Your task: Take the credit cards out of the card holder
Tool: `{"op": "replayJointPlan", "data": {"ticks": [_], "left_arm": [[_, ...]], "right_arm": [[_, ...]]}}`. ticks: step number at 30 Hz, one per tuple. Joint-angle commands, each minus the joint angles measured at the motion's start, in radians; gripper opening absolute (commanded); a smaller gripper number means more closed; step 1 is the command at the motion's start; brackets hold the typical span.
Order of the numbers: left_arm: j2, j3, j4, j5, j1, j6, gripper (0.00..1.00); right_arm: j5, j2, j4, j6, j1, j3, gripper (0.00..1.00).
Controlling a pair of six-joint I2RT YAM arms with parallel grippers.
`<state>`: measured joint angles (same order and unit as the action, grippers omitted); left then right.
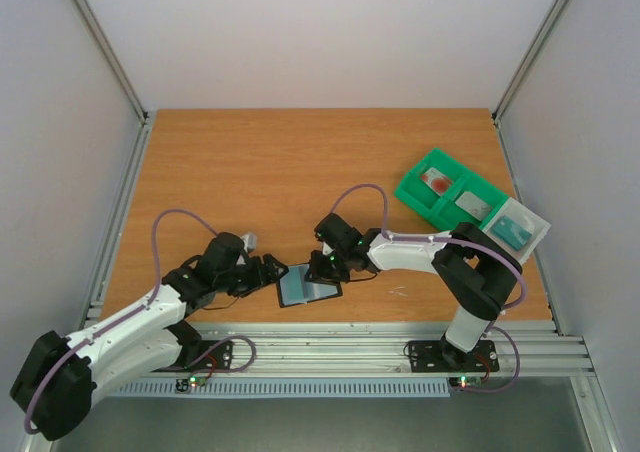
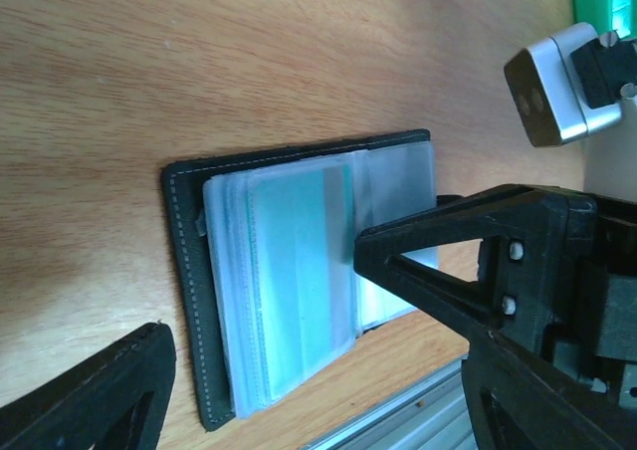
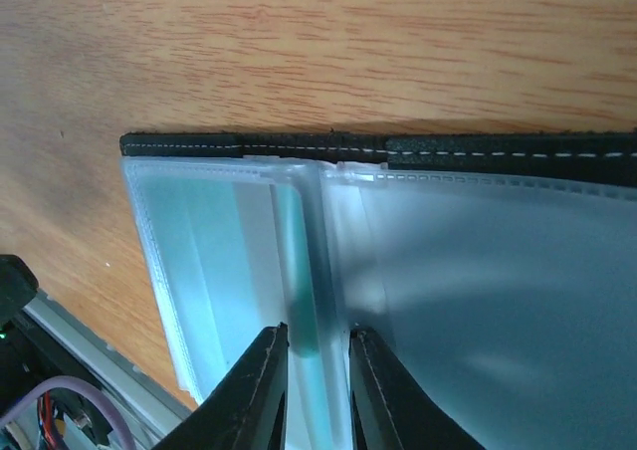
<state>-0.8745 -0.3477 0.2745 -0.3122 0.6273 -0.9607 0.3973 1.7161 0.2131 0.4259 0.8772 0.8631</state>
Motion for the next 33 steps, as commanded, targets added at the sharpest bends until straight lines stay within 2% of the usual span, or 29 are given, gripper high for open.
{"op": "replayJointPlan", "data": {"ticks": [1,13,19,33], "left_arm": [[-0.027,-0.001,-0.117,-0.056,-0.006,-0.018,0.79],[-0.123,0.028,-0.263,-0.097,-0.006,-0.062,0.76],[-0.172,0.044,-0.364,-0.11,-0.006,-0.069,0.73],[-0.25,0.057,-0.449,-0.118,-0.006,-0.09,0.69]], "right_arm": [[0.002,0.014,-0.039,0.01,0.01,-0.012,0.17],[-0.008,0.019,-0.05,0.009,0.009,-0.04,0.02],[-0.011,0.025,-0.052,0.005,0.008,-0.05,0.01],[-0.015,0.017,-0.055,0.008,0.009,-0.058,0.01]]}}
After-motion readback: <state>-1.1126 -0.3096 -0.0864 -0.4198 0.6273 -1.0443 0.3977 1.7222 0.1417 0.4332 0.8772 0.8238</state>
